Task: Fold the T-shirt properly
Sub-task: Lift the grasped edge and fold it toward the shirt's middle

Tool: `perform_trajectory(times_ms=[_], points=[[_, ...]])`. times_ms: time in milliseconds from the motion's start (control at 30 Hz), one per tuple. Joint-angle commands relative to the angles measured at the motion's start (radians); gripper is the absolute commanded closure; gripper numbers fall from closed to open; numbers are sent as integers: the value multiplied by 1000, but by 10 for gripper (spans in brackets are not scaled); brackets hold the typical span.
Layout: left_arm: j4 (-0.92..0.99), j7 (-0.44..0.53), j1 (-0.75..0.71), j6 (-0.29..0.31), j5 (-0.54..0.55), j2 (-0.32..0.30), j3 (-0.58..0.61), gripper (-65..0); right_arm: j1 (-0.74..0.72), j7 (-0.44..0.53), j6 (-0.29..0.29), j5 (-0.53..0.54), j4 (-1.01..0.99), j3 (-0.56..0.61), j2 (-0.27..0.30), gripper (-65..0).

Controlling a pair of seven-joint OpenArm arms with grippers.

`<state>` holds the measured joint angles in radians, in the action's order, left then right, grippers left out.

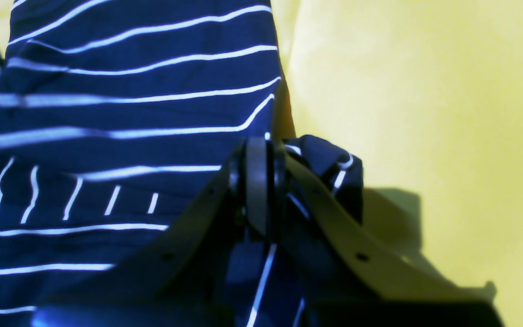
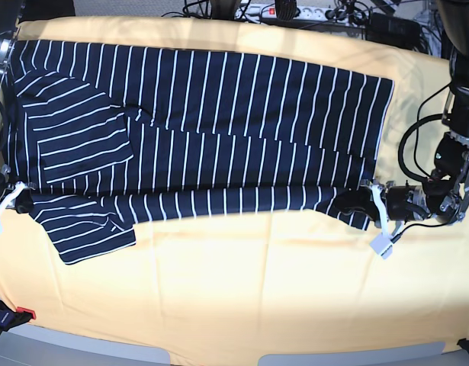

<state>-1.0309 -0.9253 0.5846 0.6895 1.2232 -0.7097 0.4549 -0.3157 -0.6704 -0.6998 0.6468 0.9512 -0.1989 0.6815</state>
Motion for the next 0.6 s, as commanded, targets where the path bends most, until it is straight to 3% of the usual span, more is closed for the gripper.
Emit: perform_trajectory(times_ms=[0,133,267,433,567], points=[[-13,8,28,9,17,-22,-11,0,-24,16,2,8,19,-8,34,0],[-13,-2,28,9,60,-45,-11,0,-24,-29,2,11,19,-8,34,0],[-14,-70,32,9,139,-55,-11,0,-24,-45,2,17,19,-8,35,0],[-36,-173,42,9,235,-68,-11,0,-24,-159,2,145,24,-8,54,0],[-61,-229,42,9,253,-84,-11,0,-24,-207,2,169,23,-8,81,0]])
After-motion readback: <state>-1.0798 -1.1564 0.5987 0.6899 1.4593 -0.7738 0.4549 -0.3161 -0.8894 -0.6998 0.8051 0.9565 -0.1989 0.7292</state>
